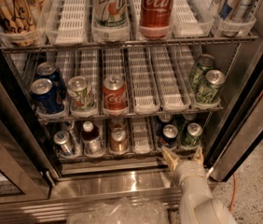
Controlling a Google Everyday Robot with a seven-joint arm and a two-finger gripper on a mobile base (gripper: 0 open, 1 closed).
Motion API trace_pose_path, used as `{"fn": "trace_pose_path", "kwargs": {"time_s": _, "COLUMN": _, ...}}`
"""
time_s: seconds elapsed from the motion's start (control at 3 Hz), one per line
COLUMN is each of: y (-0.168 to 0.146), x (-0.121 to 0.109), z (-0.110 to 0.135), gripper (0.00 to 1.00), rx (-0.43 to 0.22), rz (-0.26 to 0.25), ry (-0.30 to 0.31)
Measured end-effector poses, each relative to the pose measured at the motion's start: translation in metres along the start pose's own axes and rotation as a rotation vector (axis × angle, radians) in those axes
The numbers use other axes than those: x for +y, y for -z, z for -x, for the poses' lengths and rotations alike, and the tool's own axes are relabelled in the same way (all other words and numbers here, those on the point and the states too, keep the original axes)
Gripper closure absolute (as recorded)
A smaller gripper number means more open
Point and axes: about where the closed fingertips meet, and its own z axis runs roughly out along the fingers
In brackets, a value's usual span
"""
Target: Pick green can from bottom shelf of fridge
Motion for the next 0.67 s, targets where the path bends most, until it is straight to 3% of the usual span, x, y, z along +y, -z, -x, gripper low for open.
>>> {"fn": "trace_pose_path", "kwargs": {"time_s": 0.67, "y": -0.0071, "x": -0.0062, "z": -0.0012, "gripper": 0.23, "rx": 0.015, "rz": -0.030, "ry": 0.003}}
